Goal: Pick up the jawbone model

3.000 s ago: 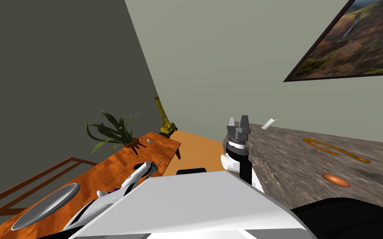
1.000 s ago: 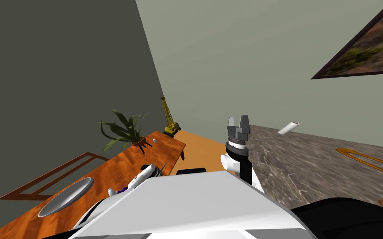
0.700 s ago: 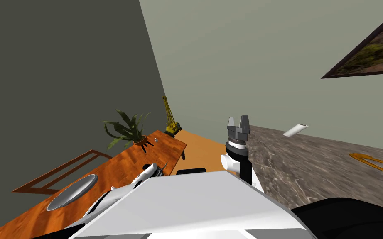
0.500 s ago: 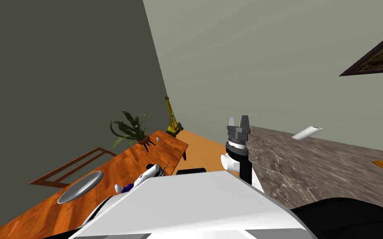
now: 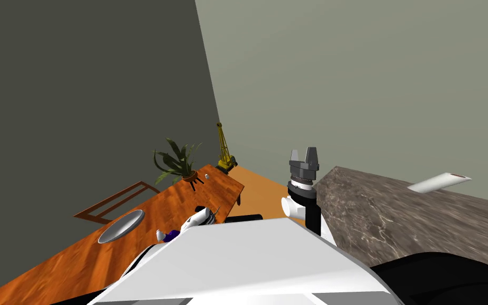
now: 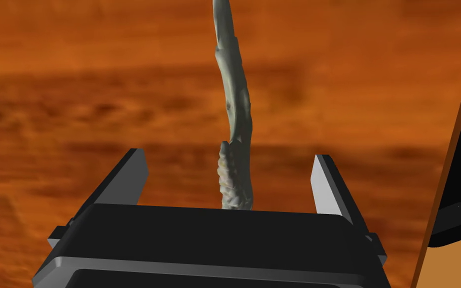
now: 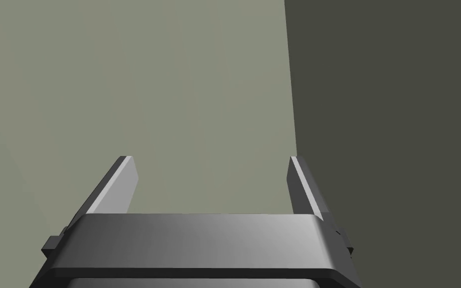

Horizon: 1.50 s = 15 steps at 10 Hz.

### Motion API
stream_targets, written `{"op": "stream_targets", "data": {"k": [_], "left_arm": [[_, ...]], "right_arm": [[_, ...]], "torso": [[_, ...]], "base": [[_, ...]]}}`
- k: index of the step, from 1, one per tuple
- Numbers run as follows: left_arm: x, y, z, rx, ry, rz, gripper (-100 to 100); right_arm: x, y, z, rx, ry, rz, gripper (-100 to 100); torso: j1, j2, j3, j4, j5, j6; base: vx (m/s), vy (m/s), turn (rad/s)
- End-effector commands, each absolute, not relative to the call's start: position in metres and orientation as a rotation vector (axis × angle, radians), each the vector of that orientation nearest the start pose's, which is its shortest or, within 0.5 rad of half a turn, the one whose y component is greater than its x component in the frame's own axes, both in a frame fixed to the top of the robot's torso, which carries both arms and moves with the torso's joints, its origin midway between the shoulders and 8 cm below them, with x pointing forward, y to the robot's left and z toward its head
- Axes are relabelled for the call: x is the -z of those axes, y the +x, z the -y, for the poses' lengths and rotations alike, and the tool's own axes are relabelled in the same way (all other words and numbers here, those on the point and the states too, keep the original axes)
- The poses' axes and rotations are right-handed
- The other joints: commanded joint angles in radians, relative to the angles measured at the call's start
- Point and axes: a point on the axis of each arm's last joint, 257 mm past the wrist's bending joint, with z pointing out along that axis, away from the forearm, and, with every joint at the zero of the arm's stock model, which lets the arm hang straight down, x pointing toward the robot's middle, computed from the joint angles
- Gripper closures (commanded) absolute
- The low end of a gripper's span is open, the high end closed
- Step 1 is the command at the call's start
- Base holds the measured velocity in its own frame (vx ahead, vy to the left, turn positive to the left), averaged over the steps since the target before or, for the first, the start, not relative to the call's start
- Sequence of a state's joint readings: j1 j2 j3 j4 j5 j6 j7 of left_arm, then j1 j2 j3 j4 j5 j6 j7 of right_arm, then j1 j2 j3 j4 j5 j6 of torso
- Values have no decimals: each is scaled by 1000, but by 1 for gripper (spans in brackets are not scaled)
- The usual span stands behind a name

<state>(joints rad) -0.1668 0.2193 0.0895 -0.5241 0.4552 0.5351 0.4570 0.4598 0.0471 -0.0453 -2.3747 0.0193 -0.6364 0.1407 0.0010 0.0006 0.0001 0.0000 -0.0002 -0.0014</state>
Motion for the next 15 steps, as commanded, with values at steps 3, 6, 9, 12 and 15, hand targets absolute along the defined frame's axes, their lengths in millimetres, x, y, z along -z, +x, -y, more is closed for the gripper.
{"op": "stream_targets", "data": {"k": [3, 6, 9, 12, 15], "left_arm": [[643, 268, -330, 308, -2885, -1041, 100], [643, 268, -330, 309, -2883, -1041, 0], [642, 253, -358, 271, -2910, -979, 100], [636, 254, -386, 280, -2915, -924, 100], [635, 254, -386, 282, -2916, -918, 100]], "right_arm": [[-99, 293, 280, -1169, 418, -424, 0], [-99, 293, 280, -1169, 418, -424, 0], [-99, 293, 280, -1169, 418, -424, 0], [-99, 293, 280, -1169, 418, -424, 0], [-99, 293, 280, -1169, 418, -424, 0]], "torso": [[-1, 2, 1, 1, -1, 0], [-1, 2, 1, 1, 0, 0], [-2, 4, 2, 0, 1, 1], [2, 0, 0, 0, 2, 1], [0, 2, 1, -1, 2, -1]], "base": [[0, 0, 0], [0, 0, 0], [-58, -54, -157], [-19, -23, -105], [-30, -31, -25]]}}
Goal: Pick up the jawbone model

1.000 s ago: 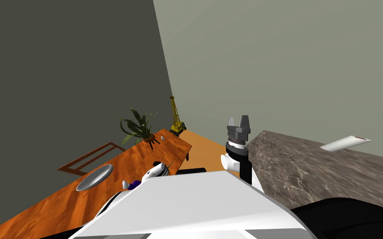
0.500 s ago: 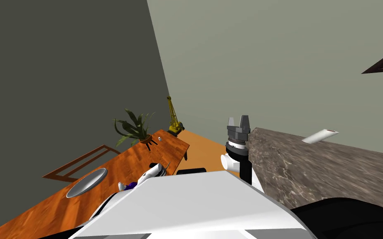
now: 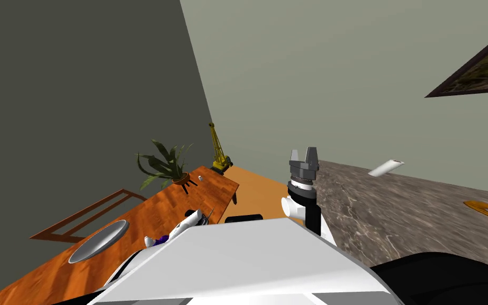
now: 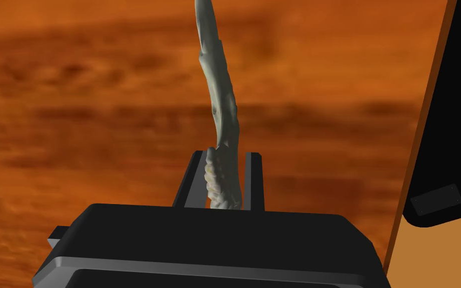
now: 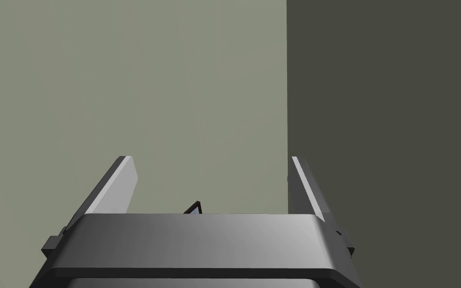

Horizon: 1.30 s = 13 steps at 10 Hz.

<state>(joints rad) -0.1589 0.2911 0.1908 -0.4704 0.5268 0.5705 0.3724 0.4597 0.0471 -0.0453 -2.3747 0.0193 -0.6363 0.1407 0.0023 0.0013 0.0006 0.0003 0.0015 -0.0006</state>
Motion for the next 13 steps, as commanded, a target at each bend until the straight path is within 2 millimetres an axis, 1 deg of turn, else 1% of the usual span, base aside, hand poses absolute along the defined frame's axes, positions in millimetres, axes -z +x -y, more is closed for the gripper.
{"op": "stream_targets", "data": {"k": [1, 2, 3, 4, 5, 7, 8, 9, 10, 12, 13], "left_arm": [[633, 251, -400, 280, -2924, -885, 100], [630, 248, -413, 280, -2932, -851, 100], [634, 239, -411, 256, -2945, -846, 100], [633, 241, -412, 260, -2943, -847, 100], [630, 248, -413, 278, -2933, -851, 100], [624, 243, -437, 287, -2945, -784, 100], [625, 240, -437, 278, -2951, -782, 100], [620, 241, -449, 294, -2951, -751, 100], [616, 251, -451, 321, -2936, -752, 100], [611, 262, -454, 348, -2917, -765, 100], [616, 251, -451, 320, -2934, -758, 100]], "right_arm": [[-99, 293, 280, -1169, 418, -424, 0], [-99, 293, 280, -1169, 418, -424, 0], [-99, 293, 280, -1169, 418, -424, 0], [-99, 293, 280, -1169, 418, -424, 0], [-99, 293, 280, -1169, 418, -424, 0], [-99, 293, 280, -1169, 418, -424, 0], [-99, 293, 280, -1169, 418, -424, 0], [-99, 293, 280, -1169, 418, -424, 0], [-99, 293, 280, -1169, 418, -424, 0], [-99, 293, 280, -1169, 418, -424, 0], [-99, 293, 280, -1169, 418, -424, 0]], "torso": [[0, 0, 0, 0, 0, 0], [-1, 0, 0, 0, 0, 1], [-3, 1, 0, 0, 0, 1], [-2, 1, 0, -1, -1, -1], [0, 1, 0, -1, 0, -1], [0, 0, 0, 0, 0, 0], [-3, 1, 0, 0, 0, 1], [-3, 1, 1, 0, 0, -1], [-3, 2, 1, 0, -1, 0], [0, 0, 0, 0, -1, -1], [0, -1, 0, 0, 0, 0]], "base": [[-26, -28, -170], [-47, -60, -282], [-36, -43, -74], [-15, -16, 56], [-4, -3, 23], [-32, -42, -201], [-33, -49, -90], [-40, -55, -137], [-34, -37, -61], [-6, -6, 6], [8, 5, -8]]}}
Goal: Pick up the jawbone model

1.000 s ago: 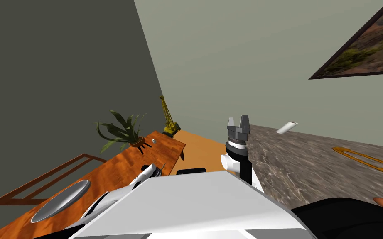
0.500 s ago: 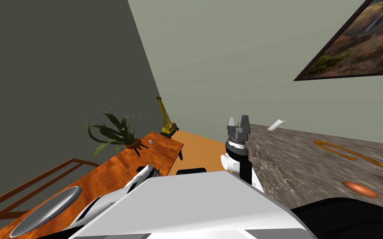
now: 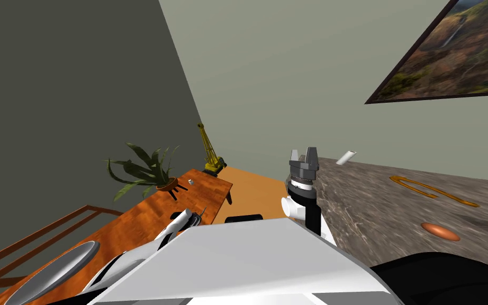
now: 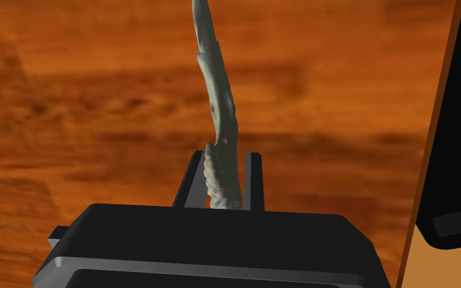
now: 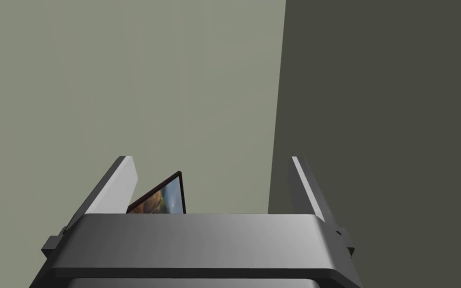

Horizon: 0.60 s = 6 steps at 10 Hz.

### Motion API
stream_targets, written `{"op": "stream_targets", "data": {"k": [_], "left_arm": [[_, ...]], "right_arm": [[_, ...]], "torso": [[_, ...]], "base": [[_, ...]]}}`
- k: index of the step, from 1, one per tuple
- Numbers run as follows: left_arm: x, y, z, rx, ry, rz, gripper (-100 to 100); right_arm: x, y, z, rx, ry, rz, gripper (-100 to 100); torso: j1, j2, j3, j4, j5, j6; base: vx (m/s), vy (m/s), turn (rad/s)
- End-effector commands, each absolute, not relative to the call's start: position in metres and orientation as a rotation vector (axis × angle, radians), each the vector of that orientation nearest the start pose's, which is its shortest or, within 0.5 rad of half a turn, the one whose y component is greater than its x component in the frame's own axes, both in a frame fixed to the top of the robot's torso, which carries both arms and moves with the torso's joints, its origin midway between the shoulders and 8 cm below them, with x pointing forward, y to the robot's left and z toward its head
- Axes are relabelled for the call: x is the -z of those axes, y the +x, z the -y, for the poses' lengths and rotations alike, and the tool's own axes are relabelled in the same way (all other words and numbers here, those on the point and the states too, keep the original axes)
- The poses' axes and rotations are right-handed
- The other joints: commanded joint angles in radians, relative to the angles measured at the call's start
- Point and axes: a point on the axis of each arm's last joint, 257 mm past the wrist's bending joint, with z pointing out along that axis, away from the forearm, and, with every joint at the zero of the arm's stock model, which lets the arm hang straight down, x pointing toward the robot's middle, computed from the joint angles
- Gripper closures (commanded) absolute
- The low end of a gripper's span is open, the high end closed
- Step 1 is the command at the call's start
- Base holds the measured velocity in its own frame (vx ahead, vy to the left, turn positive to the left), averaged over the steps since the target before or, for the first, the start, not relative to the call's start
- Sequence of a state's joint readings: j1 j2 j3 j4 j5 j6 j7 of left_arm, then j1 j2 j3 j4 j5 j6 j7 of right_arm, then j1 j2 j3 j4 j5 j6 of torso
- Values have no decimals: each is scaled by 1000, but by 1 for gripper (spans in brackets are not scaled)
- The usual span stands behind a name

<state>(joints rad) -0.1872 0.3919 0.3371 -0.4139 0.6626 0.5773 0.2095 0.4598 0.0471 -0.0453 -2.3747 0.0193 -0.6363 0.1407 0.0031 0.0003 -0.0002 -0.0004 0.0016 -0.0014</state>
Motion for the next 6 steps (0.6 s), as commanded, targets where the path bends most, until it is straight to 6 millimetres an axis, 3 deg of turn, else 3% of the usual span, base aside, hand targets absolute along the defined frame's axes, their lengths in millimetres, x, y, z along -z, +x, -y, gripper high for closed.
{"op": "stream_targets", "data": {"k": [1, 2, 3, 4, 5, 6], "left_arm": [[620, 241, -449, 294, -2951, -751, 100], [616, 249, -451, 316, -2937, -757, 100], [620, 241, -449, 294, -2951, -751, 100], [616, 239, -460, 302, -2956, -717, 100], [618, 241, -456, 298, -2957, -724, 100], [617, 241, -457, 300, -2954, -728, 0]], "right_arm": [[-99, 293, 280, -1169, 418, -424, 0], [-99, 293, 280, -1169, 418, -424, 0], [-99, 293, 280, -1169, 418, -424, 0], [-99, 293, 280, -1169, 418, -424, 0], [-99, 293, 280, -1169, 418, -424, 0], [-99, 293, 280, -1169, 418, -424, 0]], "torso": [[0, 0, 0, 0, 0, 0], [0, 0, 0, 0, 0, 0], [0, 0, 0, 0, 0, 0], [0, 0, 0, 0, 0, 0], [-2, 1, 1, 1, 0, 1], [-1, 1, 1, 0, 0, 0]], "base": [[7, 4, -2], [-2, 2, 13], [0, 0, 0], [-18, -32, -146], [-10, -16, -35], [0, 0, 0]]}}
